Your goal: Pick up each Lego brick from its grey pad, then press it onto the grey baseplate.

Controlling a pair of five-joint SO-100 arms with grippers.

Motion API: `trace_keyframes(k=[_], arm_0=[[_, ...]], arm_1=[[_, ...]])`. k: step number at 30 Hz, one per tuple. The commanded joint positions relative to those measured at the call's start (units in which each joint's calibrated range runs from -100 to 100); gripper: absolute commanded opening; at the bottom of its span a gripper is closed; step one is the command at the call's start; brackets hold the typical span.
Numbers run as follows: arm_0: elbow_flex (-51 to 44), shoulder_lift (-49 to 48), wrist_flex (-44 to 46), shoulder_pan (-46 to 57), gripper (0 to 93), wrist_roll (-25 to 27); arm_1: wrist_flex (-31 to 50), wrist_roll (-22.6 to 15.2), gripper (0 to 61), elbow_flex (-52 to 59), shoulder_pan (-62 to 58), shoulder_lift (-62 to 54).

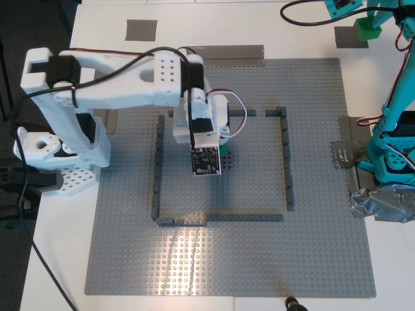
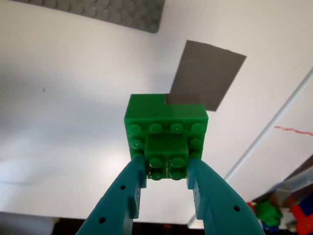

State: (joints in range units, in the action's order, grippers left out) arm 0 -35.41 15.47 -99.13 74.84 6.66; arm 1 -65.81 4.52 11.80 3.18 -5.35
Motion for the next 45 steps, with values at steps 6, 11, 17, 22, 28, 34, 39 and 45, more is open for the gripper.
trace_keyframes(k=[6,11,17,22,28,34,39,45], arm_0=[[-1.9,-9.6,-0.9,-0.2,0.0,6.3],[-1.9,-12.6,-0.9,-0.2,0.0,6.4],[-1.9,-14.4,-0.9,-1.0,0.0,6.1],[-1.8,-14.7,-0.9,-1.0,0.0,6.1],[-1.0,-14.7,-0.9,-2.3,0.0,6.1],[0.7,-14.8,-0.9,-5.0,0.0,6.1],[1.2,-14.8,-0.9,-6.9,0.0,6.1],[2.0,-14.9,-0.9,-8.5,0.0,6.1]], arm_1=[[1.0,-0.3,0.1,-5.6,-1.9,1.0],[1.3,-0.7,0.1,-5.2,-2.4,1.4],[2.7,-1.3,0.1,-4.8,-2.6,2.3],[3.4,-1.6,0.1,-4.2,-2.8,3.0],[3.6,-1.8,0.1,-3.6,-3.1,3.2],[4.1,-2.1,0.1,-3.5,-3.6,3.9],[4.7,-2.2,0.1,-3.4,-3.8,4.8],[6.1,-2.9,0.3,-2.5,-3.5,5.3]])
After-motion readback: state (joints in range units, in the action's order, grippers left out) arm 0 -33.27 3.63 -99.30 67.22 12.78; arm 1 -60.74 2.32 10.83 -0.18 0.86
